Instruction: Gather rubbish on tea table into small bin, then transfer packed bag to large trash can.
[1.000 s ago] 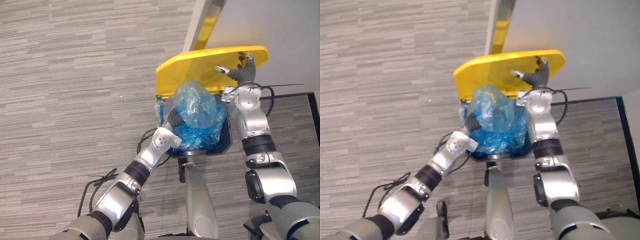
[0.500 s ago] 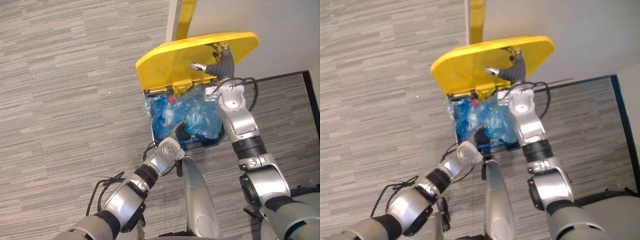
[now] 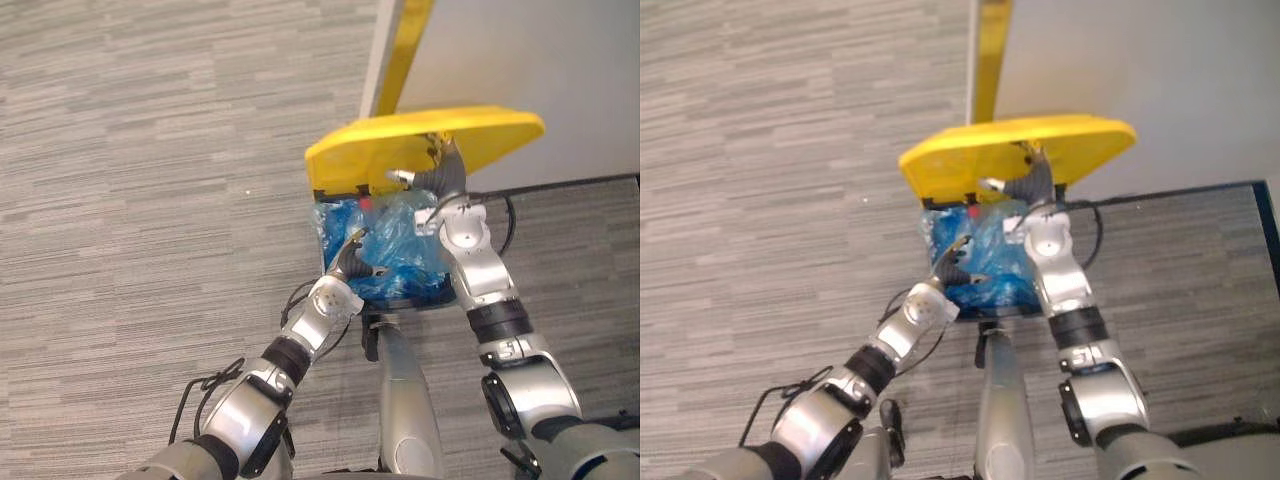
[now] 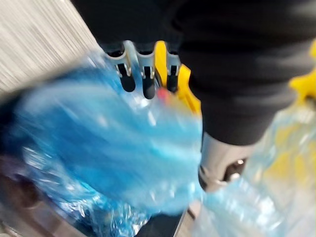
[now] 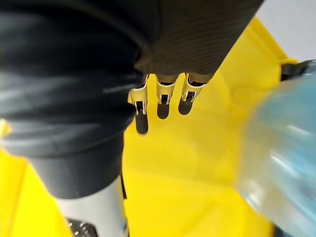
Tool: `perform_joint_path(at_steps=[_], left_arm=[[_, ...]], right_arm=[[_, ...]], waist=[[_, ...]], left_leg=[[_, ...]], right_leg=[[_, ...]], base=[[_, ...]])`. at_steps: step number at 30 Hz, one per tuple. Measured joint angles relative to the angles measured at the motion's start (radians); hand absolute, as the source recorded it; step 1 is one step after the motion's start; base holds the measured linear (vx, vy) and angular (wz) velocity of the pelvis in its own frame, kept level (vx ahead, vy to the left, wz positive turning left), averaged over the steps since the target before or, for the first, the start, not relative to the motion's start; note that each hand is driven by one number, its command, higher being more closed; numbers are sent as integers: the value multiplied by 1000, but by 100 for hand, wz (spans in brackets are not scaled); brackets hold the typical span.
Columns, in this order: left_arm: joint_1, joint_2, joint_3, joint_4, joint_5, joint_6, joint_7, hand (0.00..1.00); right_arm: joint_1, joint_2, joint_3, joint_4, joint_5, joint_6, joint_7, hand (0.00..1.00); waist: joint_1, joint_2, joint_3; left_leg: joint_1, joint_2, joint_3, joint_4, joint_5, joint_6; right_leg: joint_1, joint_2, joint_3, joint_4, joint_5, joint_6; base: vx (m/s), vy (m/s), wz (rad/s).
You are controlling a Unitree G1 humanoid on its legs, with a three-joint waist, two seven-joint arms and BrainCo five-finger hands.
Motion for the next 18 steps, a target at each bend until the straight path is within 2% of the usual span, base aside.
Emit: perform_joint_path(at_steps=[2,5,11,16,18], left_arm=[[90,25,18,-35,-25,-4,-2,0],[210,89,51,-71,-32,-10,-16,0],[397,155,167,-87,-36,-20,-56,0],[462,166,271,69,-76,-32,-70,0],[498,168,300,137,-99,-28,-70,0]], right_arm=[[51,0,-1,32,-33,0,12,0],[115,1,-9,67,-55,1,28,0],[206,12,-90,106,-107,1,59,0],[259,18,-111,148,-113,1,71,0],[292,30,-114,155,-114,0,80,0]], waist=[[7,5,-36],[19,12,-55],[34,24,-69],[42,23,-76],[47,23,-76]], left_leg=[[1,-7,-21,-20,10,2],[26,-6,-38,-52,25,6],[76,-10,-58,-74,39,9],[132,-23,-76,-67,40,11],[168,-24,-68,-66,41,13]], right_leg=[[10,-9,-8,-10,0,0],[42,-11,-22,-26,1,1],[110,-28,-38,-43,1,1],[186,-42,-54,-53,1,2],[233,-40,-55,-71,10,16]], base=[[-31,31,20],[-12,25,13],[4,38,12],[-50,51,9],[-84,50,-8]])
